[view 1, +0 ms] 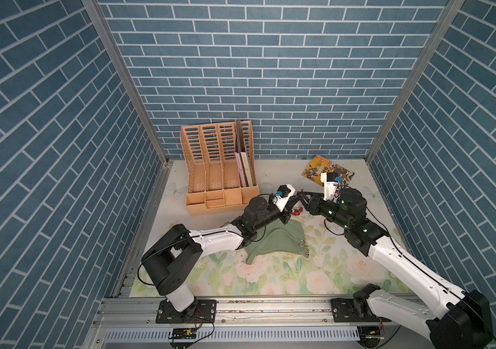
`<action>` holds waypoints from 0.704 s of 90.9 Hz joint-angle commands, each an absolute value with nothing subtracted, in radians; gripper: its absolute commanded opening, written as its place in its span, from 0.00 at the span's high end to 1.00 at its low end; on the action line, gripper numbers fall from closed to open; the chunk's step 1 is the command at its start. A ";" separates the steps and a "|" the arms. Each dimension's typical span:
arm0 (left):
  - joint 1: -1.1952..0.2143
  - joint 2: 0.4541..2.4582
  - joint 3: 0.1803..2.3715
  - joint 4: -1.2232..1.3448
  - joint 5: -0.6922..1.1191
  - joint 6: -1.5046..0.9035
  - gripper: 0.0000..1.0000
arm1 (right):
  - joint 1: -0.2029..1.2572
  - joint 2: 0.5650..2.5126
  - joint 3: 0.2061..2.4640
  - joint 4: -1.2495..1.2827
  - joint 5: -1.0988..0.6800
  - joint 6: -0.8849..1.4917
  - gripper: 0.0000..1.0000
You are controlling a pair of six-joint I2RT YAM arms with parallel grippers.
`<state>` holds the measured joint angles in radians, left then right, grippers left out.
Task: Remove the decoration from the bag
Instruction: Place the decoration item at the center of the board.
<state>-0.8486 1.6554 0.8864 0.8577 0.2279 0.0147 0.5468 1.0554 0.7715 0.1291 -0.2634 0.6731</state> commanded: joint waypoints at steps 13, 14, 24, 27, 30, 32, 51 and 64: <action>-0.853 1.646 0.932 0.896 0.244 0.015 1.00 | 0.591 1.093 0.780 0.013 -0.223 0.604 0.56; -0.853 1.646 0.932 0.897 0.243 0.014 1.00 | 0.591 1.095 0.778 0.014 -0.219 0.604 0.56; -0.851 1.641 0.936 0.905 0.228 -0.011 1.00 | 0.592 1.086 0.722 0.078 -0.207 0.659 0.53; -0.851 1.640 0.936 0.912 0.224 -0.030 1.00 | 0.595 1.084 0.697 0.114 -0.205 0.688 0.52; -0.851 1.639 0.936 0.922 0.225 -0.051 1.00 | 0.599 1.083 0.679 0.147 -0.197 0.716 0.52; -0.851 1.638 0.935 0.929 0.226 -0.065 1.00 | 0.605 1.085 0.668 0.166 -0.190 0.730 0.52; -0.853 1.612 0.899 1.031 0.243 -0.227 1.00 | 0.645 1.113 0.644 0.232 -0.058 0.792 0.50; -0.855 1.583 0.880 1.014 0.254 -0.240 1.00 | 0.646 1.126 0.646 0.252 -0.062 0.793 0.49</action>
